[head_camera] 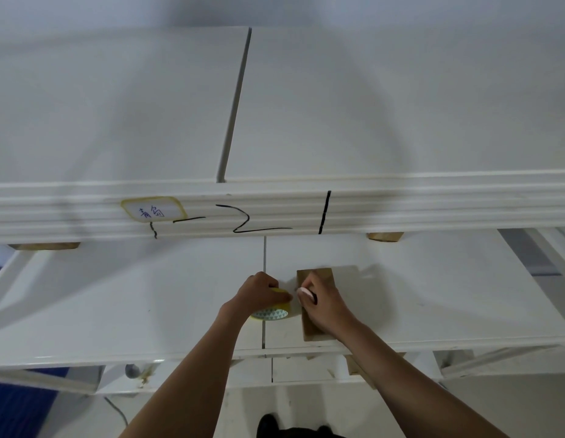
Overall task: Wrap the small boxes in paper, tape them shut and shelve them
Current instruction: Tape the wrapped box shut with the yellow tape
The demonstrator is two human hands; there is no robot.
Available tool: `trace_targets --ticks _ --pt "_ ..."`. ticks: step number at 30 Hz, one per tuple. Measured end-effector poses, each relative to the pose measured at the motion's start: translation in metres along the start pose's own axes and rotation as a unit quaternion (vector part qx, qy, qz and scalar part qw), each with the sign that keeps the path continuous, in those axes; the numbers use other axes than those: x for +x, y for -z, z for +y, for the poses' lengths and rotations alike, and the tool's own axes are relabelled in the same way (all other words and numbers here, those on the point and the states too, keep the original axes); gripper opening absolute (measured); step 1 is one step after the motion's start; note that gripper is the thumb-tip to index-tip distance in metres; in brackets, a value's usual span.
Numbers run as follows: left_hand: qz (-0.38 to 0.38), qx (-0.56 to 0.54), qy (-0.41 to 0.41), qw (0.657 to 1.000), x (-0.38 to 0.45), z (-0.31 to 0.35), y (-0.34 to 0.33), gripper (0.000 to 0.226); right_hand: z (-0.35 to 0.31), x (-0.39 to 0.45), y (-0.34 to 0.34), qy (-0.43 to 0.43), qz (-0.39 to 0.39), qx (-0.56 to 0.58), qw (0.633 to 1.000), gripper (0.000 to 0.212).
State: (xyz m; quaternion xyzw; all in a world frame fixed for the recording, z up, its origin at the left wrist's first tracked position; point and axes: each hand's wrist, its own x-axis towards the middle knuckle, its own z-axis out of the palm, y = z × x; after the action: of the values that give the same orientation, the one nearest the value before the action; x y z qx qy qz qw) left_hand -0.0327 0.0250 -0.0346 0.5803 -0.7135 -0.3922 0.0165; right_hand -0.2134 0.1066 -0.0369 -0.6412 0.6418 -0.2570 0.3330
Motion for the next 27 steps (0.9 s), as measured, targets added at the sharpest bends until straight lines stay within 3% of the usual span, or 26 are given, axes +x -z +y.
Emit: trace_targets --ticks 27 --pt "0.015 0.005 0.014 1.0 -0.002 0.006 -0.001 0.029 -0.006 -0.003 0.012 -0.032 -0.012 0.054 0.998 0.009"
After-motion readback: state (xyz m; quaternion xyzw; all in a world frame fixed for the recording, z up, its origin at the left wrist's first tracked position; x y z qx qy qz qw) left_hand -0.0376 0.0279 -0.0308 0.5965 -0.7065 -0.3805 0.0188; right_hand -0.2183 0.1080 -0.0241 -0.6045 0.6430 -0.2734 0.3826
